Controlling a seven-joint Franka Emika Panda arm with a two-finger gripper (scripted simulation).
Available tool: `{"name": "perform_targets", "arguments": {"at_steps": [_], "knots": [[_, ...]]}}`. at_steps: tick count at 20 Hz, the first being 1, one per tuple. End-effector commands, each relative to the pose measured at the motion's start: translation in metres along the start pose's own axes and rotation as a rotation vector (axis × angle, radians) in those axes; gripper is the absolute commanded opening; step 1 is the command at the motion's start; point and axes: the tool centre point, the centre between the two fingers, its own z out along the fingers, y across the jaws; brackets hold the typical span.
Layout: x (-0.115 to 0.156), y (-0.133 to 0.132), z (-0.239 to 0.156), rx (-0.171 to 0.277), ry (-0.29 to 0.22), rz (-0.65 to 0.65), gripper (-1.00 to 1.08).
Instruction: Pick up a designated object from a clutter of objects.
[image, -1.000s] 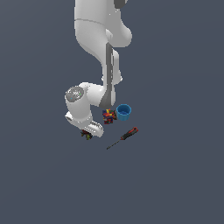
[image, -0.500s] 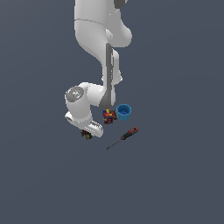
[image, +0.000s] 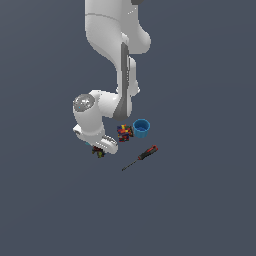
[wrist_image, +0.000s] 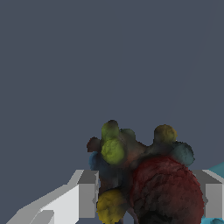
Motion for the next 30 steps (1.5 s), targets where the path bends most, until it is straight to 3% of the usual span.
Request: {"name": "perform_targets", "arguments": {"at_steps": [1, 10, 30], "knots": [[-0.001, 0.002, -0.012, 0.001, 0.001, 0.000, -1.00], [-0.011, 0.011, -0.079, 0.001, 0.000, 0.001, -1.00], [-0.037, 0.040, -0.288, -0.003, -0.004, 0.002, -1.00]]}}
